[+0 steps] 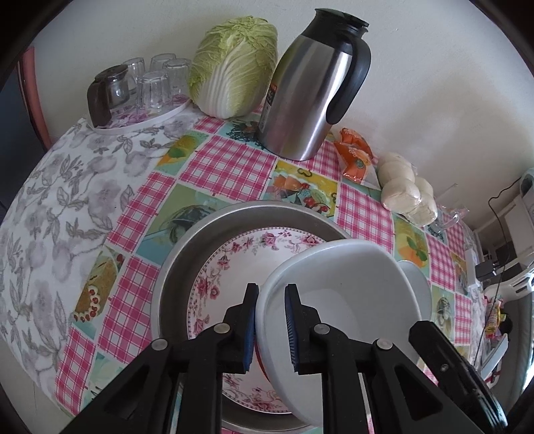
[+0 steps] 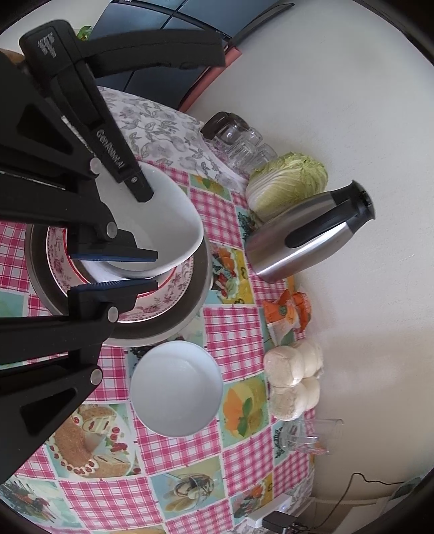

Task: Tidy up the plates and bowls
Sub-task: 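Lower the square bowl onto the stacked bowls and open the right gripper, then move the right gripper over to the pale blue round bowl, then close the right gripper on the rim of the pale blue bowl, then lift the pale blue bowl and carry it over the steel basin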

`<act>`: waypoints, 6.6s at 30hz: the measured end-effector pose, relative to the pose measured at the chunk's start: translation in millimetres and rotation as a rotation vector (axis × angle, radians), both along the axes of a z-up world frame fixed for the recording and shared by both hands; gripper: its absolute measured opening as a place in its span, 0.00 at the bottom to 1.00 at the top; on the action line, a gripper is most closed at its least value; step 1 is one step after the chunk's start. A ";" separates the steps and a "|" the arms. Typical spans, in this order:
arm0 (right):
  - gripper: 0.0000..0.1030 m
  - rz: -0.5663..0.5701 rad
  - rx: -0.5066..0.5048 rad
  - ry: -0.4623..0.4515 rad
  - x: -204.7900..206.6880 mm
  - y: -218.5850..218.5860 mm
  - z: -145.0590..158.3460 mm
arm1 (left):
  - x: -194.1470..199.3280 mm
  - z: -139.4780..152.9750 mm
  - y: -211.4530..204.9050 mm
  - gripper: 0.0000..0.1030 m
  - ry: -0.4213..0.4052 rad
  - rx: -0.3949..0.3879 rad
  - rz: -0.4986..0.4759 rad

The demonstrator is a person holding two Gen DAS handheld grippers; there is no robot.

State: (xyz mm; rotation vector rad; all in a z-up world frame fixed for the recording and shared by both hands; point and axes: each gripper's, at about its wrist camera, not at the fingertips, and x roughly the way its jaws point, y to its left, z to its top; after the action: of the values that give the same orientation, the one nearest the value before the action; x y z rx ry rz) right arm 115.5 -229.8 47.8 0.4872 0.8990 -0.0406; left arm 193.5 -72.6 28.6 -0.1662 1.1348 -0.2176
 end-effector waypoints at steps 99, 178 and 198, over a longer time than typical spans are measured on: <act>0.91 -0.269 0.032 0.203 -11.9 -168.2 -106.2 | 1.7 -6.3 -199.5 1.00 -0.216 0.105 -0.288; 0.10 -0.255 0.001 -0.020 -23.6 -142.2 -8.3 | -16.4 49.9 -173.2 0.25 -0.205 0.039 -0.316; 0.11 -0.025 -0.016 -0.065 3.7 -19.7 22.2 | -7.8 80.7 -18.8 0.25 -0.205 -0.104 -0.066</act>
State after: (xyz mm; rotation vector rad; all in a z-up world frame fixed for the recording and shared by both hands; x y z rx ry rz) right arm 119.2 -249.4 70.0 0.4826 0.8282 -0.0540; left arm 185.8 -91.3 109.2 -0.1937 0.9269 -0.3450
